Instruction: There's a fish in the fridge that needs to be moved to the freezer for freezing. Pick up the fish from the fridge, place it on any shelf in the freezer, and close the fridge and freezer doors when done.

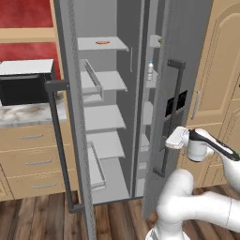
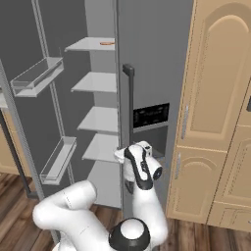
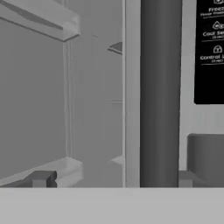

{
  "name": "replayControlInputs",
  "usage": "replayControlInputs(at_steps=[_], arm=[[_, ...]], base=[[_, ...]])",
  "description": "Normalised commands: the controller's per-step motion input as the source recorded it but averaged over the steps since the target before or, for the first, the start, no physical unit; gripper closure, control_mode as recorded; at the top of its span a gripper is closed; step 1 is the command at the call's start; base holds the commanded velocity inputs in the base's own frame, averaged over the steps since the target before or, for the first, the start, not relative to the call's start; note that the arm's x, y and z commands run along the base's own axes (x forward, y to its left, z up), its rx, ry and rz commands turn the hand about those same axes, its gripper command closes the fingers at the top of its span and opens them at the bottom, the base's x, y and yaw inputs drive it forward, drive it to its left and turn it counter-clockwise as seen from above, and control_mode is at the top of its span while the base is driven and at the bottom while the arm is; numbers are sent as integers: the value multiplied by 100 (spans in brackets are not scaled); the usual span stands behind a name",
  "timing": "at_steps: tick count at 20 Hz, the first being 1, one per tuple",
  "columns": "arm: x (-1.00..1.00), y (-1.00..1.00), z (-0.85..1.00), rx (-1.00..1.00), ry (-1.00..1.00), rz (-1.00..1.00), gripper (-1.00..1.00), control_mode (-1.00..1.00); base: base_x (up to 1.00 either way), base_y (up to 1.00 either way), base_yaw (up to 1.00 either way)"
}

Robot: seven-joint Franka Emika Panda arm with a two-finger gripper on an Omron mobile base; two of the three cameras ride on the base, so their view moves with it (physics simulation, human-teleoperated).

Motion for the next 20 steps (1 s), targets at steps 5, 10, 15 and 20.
replayControlInputs(at_steps=[5, 10, 15, 20], arm=[[45, 82, 6, -2, 0, -2, -100, -100], [59, 87, 0, -8, 6, 0, -100, -100], [64, 69, 0, -10, 6, -1, -100, -100], [53, 43, 0, -5, 2, -2, -100, -100]], base=[[0, 0, 0], [0, 0, 0], [0, 0, 0], [0, 0, 0]])
